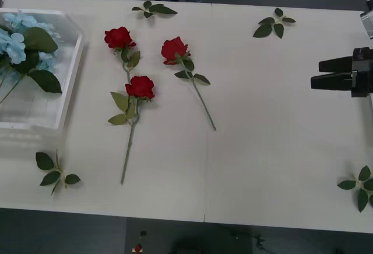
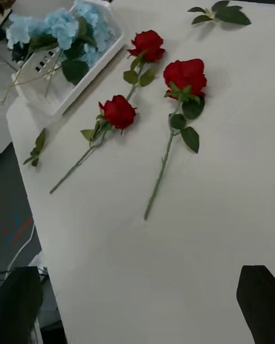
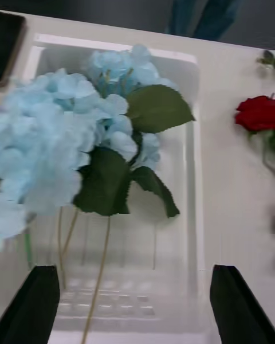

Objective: Put the red flowers into the right box and the blue flowers into the left box

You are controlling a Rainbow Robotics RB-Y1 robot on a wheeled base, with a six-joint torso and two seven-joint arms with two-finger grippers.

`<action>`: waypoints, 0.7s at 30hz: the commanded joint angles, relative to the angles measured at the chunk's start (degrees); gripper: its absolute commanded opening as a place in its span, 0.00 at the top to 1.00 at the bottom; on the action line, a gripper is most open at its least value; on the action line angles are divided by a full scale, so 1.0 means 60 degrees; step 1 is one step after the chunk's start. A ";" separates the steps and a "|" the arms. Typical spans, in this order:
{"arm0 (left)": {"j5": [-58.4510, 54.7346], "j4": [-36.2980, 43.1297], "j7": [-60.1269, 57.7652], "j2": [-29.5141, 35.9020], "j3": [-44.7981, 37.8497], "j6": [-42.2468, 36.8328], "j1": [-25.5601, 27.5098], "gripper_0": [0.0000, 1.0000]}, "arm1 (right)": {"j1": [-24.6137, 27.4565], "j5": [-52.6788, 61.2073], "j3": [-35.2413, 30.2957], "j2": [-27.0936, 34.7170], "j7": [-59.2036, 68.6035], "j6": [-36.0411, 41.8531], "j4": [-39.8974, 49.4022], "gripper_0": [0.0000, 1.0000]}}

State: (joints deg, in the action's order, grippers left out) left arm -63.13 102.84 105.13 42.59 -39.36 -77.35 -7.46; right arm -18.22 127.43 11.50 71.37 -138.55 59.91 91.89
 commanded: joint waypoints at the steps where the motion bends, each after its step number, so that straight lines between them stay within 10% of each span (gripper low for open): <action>1: -0.0421 0.0951 0.0584 0.0300 0.0775 -0.0600 -0.0398 0.00 | -0.0259 0.0529 -0.0319 0.0190 -0.1430 0.0444 -0.0052 0.00; 21: 0.4559 0.1757 -0.4206 -0.1751 0.5242 -0.3222 -0.3562 0.00 | 0.0166 0.1364 -0.0861 -0.0338 -0.2741 0.0679 0.0168 0.00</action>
State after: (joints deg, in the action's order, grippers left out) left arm -39.85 111.60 82.16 34.05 -8.35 -97.00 -28.41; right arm -17.04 134.98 6.76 69.65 -154.48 63.82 91.78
